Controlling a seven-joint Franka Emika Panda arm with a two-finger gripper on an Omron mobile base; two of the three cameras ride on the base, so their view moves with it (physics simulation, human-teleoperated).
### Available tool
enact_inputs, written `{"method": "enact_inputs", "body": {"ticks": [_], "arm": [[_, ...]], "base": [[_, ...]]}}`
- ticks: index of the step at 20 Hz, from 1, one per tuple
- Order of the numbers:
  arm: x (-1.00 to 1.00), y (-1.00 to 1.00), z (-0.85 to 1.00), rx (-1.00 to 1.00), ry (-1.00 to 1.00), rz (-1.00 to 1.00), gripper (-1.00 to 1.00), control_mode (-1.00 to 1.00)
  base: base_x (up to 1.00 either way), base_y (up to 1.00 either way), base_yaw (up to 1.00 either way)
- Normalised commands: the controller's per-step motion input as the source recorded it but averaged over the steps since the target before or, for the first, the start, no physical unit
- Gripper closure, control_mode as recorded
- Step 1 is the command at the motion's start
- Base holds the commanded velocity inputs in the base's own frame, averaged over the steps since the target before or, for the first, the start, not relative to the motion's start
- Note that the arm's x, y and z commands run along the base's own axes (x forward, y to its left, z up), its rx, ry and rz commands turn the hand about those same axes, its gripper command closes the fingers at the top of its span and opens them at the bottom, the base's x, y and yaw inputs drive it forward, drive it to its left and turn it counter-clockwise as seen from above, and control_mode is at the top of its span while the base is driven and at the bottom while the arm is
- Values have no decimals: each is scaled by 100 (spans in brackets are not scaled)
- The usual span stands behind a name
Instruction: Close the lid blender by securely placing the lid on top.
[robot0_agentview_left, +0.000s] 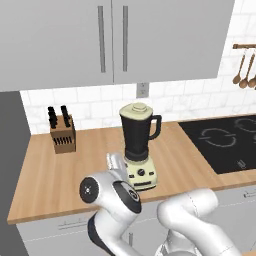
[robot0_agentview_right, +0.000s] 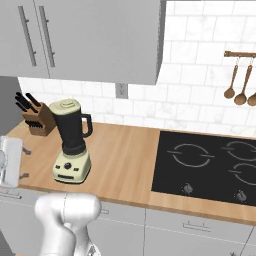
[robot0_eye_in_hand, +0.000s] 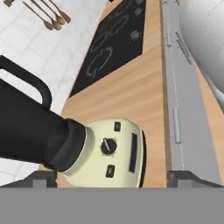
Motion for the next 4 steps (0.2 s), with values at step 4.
{"method": "enact_inputs", "body": {"ticks": [4], "arm": [[-1,0,0,0,-1,0,-100,-100]], "base": [[0,0,0]]}}
